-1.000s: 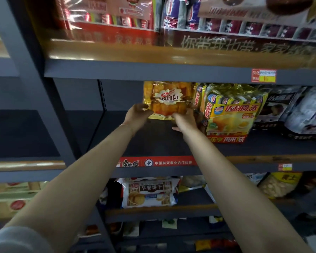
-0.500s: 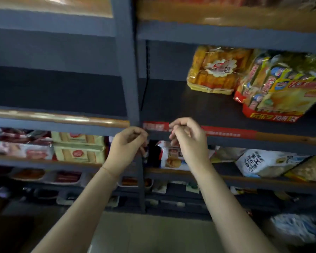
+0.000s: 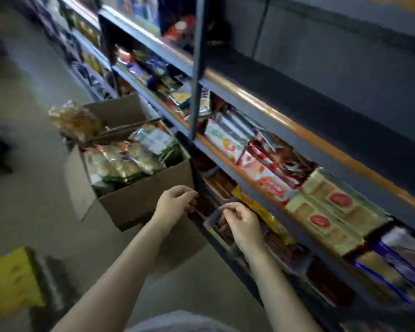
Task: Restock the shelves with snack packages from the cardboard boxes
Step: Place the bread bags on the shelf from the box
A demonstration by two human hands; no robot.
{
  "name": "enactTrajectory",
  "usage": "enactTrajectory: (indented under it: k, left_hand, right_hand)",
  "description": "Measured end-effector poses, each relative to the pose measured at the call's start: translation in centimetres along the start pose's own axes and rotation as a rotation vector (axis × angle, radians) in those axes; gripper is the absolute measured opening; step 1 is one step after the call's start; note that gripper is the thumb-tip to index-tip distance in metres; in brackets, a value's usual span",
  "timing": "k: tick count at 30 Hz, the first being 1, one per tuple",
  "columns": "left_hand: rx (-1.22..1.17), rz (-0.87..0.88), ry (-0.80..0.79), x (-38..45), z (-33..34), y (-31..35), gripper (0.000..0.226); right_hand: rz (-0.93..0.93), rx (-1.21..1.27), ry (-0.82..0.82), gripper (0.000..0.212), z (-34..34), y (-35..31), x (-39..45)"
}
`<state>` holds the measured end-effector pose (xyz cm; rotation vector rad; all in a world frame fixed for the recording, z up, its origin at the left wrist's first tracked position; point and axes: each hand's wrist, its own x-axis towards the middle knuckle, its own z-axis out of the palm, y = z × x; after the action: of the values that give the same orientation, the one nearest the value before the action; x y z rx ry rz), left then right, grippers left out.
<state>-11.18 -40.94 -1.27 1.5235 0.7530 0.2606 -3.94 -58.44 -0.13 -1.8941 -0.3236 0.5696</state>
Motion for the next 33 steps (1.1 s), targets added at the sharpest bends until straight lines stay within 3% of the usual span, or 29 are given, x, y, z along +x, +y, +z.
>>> enactTrajectory:
  k: [6,10,18,27,31,33]
  left_hand:
    - [-0.034,-0.106,0.151,4.8,-12.2,-1.1,0.012]
    - [-0.074,-0.129,0.251,9.0,-16.9,-2.1,0.006]
    - [-0.025,-0.212,0.288,20.1,-26.1,-0.8,0.009]
    - [-0.01,-0.246,0.531,29.9,-38.6,-2.3,0.007]
    - [0.304,-0.084,0.594,35.1,-44.6,-3.3,0.054]
    - [0.475,0.002,0.521,37.4,-47.6,-3.5,0.063]
  right_hand:
    - [0.035,-0.031,-0.145,0.022,10.4,-4.9,6.4]
    - [0.034,-0.07,-0.201,0.022,15.7,-7.0,11.9]
    - [0.094,-0.065,-0.278,0.014,26.7,-10.4,25.6]
    - [0.004,-0.242,-0.412,0.011,40.2,-16.6,35.1]
    - [0.045,-0.275,-0.313,0.008,47.5,-18.3,38.3]
    - [0.047,-0.259,-0.227,0.022,51.3,-18.8,39.3]
